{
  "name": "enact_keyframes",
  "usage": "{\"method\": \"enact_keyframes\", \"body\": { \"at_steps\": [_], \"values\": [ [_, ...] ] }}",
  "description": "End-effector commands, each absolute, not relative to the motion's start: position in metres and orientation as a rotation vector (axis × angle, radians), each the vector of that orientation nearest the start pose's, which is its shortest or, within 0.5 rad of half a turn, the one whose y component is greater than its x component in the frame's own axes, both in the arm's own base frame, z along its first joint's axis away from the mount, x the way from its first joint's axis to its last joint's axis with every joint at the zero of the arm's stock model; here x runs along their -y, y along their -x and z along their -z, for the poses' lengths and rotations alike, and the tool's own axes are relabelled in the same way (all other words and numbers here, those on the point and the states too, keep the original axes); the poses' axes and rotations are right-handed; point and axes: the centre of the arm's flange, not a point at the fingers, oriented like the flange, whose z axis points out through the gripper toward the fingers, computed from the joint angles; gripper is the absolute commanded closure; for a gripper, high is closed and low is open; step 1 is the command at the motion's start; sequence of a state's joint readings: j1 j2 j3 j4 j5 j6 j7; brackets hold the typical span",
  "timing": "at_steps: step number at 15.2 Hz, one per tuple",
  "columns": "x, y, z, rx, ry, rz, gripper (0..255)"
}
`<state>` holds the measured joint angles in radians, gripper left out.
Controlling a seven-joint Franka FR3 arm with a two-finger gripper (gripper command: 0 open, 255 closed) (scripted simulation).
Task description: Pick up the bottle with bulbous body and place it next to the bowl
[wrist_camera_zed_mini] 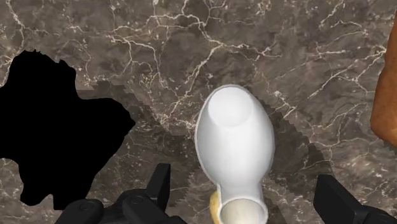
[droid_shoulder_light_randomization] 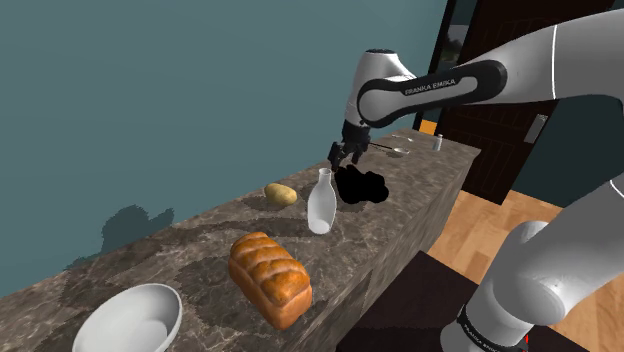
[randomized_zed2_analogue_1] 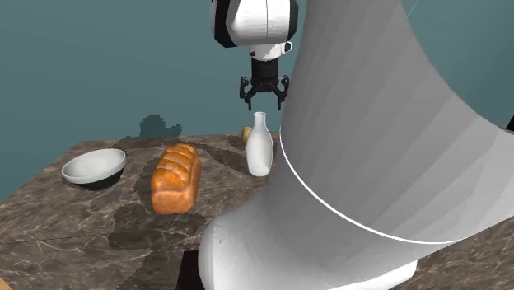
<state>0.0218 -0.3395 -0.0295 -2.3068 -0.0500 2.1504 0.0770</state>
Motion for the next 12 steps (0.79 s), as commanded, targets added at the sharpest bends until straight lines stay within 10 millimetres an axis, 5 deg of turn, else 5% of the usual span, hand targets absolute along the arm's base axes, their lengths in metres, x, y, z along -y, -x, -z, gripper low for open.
{"method": "enact_keyframes", "body": {
  "at_steps": [1, 4, 12],
  "values": [
    [0.003, -0.488, -0.48, -0.087, 3.152, 0.303, 0],
    [-0.002, -0.518, -0.458, -0.076, 3.149, 0.317, 0],
    [-0.001, -0.526, -0.419, -0.076, 3.149, 0.317, 0]
  ]
}}
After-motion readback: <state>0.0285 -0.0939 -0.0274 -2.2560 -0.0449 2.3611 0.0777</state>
